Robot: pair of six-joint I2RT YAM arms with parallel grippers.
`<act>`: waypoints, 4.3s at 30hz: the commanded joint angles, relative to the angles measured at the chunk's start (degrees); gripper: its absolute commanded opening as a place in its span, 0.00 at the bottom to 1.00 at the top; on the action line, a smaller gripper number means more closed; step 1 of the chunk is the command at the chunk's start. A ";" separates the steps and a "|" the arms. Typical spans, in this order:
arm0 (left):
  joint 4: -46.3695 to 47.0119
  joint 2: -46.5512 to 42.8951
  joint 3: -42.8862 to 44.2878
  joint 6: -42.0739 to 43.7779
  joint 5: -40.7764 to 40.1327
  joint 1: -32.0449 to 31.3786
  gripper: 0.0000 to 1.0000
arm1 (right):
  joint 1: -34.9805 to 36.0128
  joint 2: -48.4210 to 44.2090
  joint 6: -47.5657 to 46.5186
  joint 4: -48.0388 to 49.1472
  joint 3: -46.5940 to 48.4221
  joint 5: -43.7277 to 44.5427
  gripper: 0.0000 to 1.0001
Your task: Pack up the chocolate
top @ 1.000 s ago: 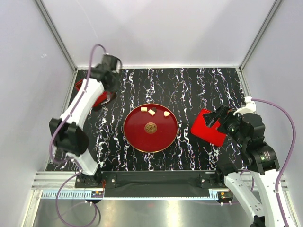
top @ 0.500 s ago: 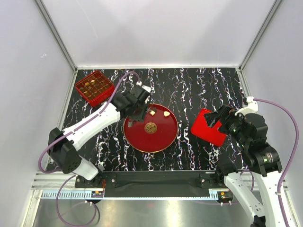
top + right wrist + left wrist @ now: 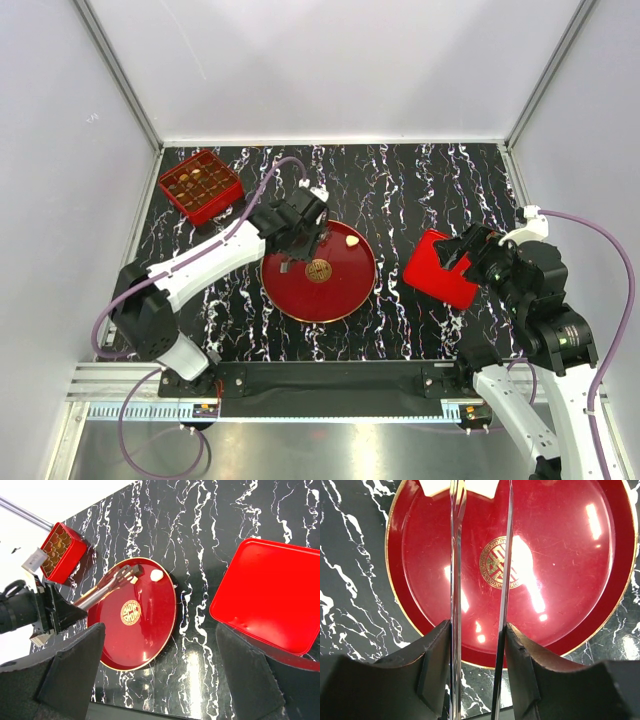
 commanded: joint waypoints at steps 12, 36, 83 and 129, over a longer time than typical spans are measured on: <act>3.65 1.93 -0.49 1.84 -2.34 -0.71 0.48 | -0.05 -0.02 -0.54 1.28 2.14 1.50 1.00; 4.08 2.63 -1.19 2.02 -3.66 -0.62 0.49 | -0.05 -0.28 -0.10 1.72 1.44 1.41 1.00; -6.73 12.73 32.64 6.76 -0.14 33.73 0.34 | 0.04 0.68 0.17 4.09 -0.50 -1.40 1.00; -2.77 3.81 23.09 8.08 2.84 30.25 0.49 | 0.04 0.69 -0.27 2.16 0.64 0.10 1.00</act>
